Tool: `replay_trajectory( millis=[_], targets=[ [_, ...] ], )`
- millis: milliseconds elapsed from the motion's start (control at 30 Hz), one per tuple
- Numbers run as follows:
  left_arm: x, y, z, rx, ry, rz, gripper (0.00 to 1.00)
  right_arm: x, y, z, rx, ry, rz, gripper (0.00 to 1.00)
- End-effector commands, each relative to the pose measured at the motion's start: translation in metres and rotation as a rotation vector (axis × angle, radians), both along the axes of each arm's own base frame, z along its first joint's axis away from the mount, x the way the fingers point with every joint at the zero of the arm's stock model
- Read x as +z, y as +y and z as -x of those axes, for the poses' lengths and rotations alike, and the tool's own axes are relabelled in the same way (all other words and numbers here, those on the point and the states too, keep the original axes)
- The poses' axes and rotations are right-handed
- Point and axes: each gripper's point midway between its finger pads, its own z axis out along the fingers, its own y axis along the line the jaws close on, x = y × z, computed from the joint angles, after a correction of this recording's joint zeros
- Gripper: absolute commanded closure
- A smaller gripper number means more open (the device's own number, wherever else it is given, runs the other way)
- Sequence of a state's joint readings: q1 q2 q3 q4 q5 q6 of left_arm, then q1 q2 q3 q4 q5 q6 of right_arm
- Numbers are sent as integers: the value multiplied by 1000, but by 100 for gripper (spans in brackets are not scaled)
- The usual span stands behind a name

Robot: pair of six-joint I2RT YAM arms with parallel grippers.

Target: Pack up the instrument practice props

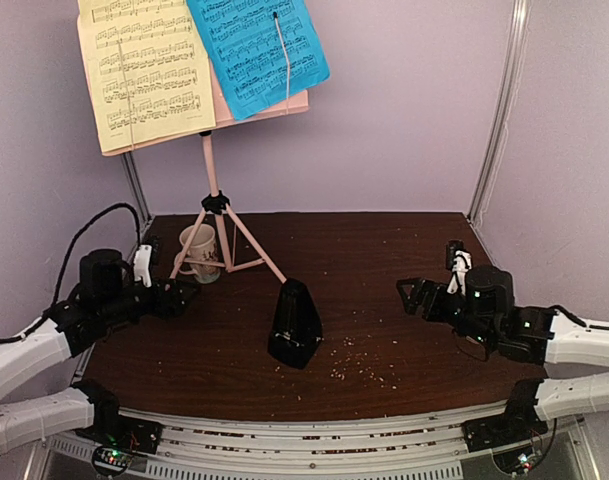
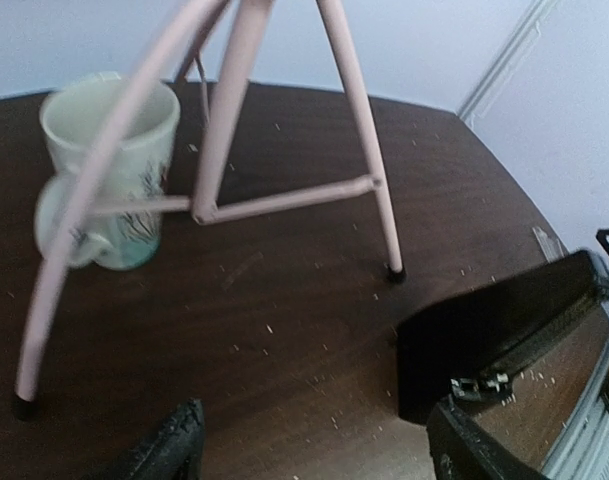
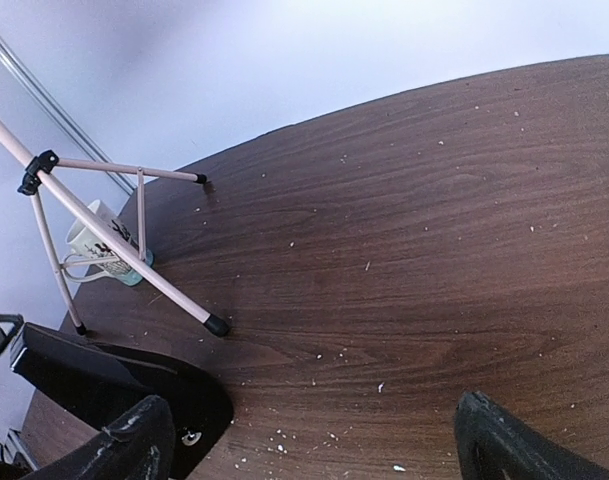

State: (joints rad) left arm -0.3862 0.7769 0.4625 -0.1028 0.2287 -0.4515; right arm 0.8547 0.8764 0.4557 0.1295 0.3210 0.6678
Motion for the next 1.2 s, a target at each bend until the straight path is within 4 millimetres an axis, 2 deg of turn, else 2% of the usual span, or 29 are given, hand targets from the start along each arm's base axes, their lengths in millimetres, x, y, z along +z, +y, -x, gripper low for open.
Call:
replay_trajectory(
  millis=[0, 200, 367, 500, 733, 933, 1167],
  targets=[
    [-8, -43, 22, -173, 7, 118, 20, -6, -6, 6, -21, 42, -69, 0],
    [4, -81, 35, -318, -69, 64, 20, 2, 2, 3, -13, 68, -82, 0],
    [12, -125, 45, -415, -122, 32, 18, -1, 13, -1, 5, 110, -69, 0],
    [15, -149, 45, -451, -143, 53, 16, -3, 21, -1, 30, 118, -94, 0],
    [10, -176, 34, -505, -159, 2, 13, -1, 27, 2, 68, 97, -133, 0],
    [-5, -196, 32, -590, -157, -40, 12, 0, 29, 2, 79, 89, -125, 0],
    [-7, -205, 32, -623, -165, -37, 13, -4, 28, 3, 81, 92, -124, 0]
  ],
)
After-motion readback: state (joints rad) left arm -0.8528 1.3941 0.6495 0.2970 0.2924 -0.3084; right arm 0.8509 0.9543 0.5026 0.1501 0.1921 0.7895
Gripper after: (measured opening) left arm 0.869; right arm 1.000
